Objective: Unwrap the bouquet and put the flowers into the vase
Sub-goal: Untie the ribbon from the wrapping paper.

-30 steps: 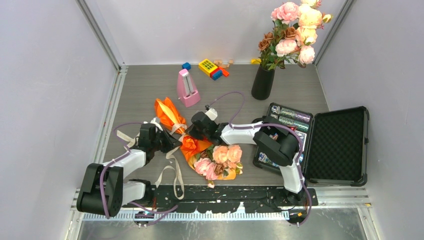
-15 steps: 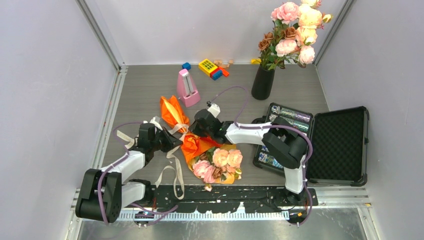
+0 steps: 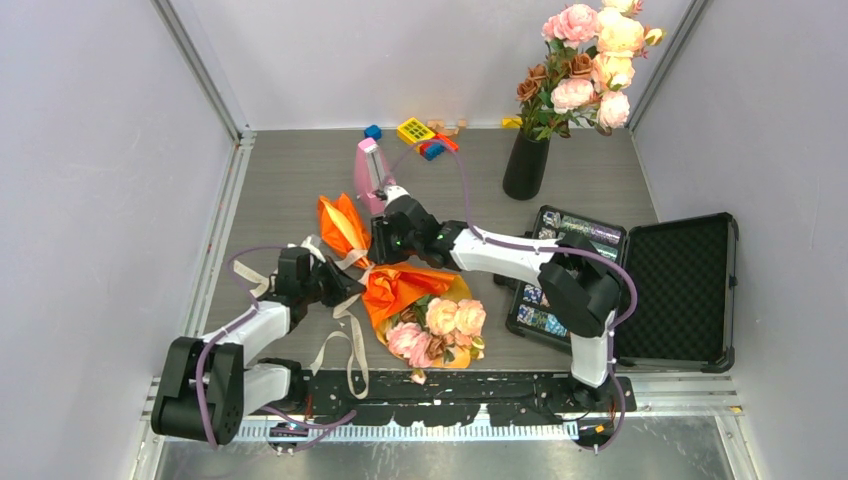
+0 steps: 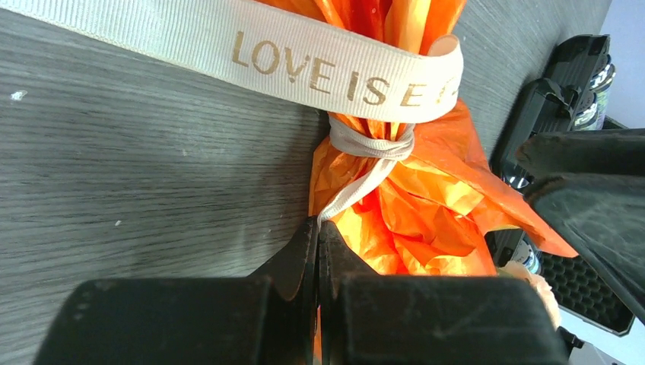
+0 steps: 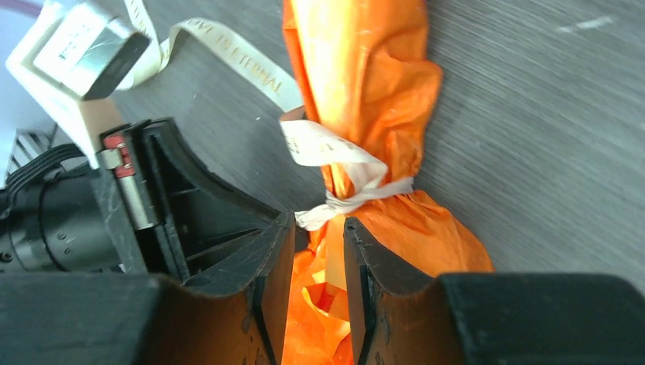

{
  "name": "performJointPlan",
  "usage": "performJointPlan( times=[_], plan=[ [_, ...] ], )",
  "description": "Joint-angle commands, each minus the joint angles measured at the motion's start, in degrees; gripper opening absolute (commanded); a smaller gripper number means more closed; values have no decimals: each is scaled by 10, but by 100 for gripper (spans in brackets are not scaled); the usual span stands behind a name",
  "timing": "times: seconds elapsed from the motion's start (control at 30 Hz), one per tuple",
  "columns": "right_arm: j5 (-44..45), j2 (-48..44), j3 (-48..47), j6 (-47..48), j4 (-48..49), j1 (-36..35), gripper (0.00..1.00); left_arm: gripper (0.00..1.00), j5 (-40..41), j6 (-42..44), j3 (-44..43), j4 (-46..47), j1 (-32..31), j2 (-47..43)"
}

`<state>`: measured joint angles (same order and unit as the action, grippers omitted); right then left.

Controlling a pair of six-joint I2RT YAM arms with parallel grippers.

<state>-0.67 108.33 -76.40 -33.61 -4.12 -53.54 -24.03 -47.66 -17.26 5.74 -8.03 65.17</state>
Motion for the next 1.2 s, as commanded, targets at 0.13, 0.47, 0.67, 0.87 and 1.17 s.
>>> performJointPlan(
  times=[0.13, 0.47, 0.67, 0.87, 1.17],
  plan=[
    [-65, 58, -110, 196, -97, -14, 34, 0, -23, 1, -12, 15, 1, 25],
    [-60, 102, -156, 244, -126, -26, 31, 0, -23, 2, -13, 21, 1, 35],
    [-51, 119, -173, 251, -130, -28, 31, 0, -25, 0, -14, 24, 1, 39],
    [-27, 127, -182, 252, -131, -31, 24, 0, -26, 0, -13, 24, 1, 42],
    [5, 139, -189, 264, -129, -41, 22, 0, -27, 0, -13, 24, 1, 39]
  ],
)
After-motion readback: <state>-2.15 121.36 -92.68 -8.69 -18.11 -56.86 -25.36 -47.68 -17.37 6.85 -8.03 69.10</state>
